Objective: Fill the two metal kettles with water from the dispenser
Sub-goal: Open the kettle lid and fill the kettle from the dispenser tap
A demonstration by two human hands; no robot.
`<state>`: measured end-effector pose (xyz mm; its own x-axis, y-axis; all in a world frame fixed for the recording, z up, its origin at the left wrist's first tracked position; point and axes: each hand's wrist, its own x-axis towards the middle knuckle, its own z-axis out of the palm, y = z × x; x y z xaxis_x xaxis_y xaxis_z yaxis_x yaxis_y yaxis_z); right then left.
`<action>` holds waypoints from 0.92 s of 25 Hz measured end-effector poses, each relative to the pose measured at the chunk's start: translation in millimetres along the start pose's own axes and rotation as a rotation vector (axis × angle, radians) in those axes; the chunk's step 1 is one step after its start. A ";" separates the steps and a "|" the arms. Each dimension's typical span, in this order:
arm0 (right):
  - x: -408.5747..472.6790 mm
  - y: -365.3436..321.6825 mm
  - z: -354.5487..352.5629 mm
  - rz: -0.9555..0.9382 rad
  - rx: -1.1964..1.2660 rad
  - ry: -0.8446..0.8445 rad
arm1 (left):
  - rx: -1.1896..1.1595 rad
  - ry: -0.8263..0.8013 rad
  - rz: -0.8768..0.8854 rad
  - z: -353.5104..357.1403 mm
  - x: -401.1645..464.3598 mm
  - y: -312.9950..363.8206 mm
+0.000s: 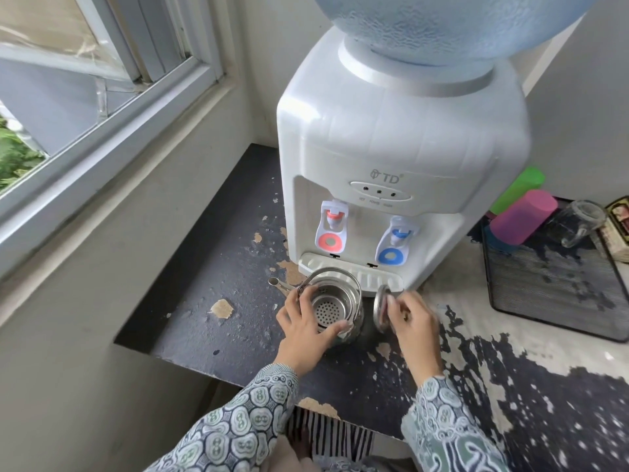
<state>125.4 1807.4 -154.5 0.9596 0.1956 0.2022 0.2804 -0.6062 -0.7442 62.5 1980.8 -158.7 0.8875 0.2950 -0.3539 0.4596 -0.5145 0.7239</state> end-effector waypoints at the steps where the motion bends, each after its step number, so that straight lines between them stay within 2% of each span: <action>1: -7.9 14.1 -3.7 0.066 -0.078 -0.025 | -0.008 -0.016 0.004 -2.3 0.5 0.3; 4: -23.3 45.8 -7.7 0.115 -0.316 -0.159 | -0.028 -0.053 0.026 -7.2 2.1 0.1; 8: -19.5 42.0 -3.2 0.137 -0.503 -0.304 | -0.008 -0.117 0.078 -13.9 5.8 -0.7; 9: -14.5 33.1 -0.4 0.154 -0.460 -0.294 | 0.012 -0.142 0.096 -17.6 7.6 -1.6; 11: -0.1 8.0 7.7 0.218 -0.158 -0.208 | 0.062 -0.224 0.137 -28.8 14.5 -4.9; 13: 17.3 -19.6 17.9 0.285 0.083 -0.253 | 0.136 -0.333 0.187 -44.5 24.8 -7.4; 17: 38.7 -45.1 38.6 0.392 0.117 -0.594 | 0.157 -0.516 0.283 -74.7 43.6 -0.1; 20: 32.0 -48.3 42.6 0.598 0.258 -0.609 | 0.177 -0.596 0.283 -87.1 51.5 12.4; 23: 20.6 -50.2 42.6 0.746 0.455 -0.585 | 0.331 -0.581 0.291 -90.7 51.6 17.3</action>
<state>130.1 1874.7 -140.1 0.6909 0.3071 -0.6544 -0.5286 -0.4029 -0.7472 113.3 2060.1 -110.7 0.8065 -0.3188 -0.4979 0.1057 -0.7509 0.6519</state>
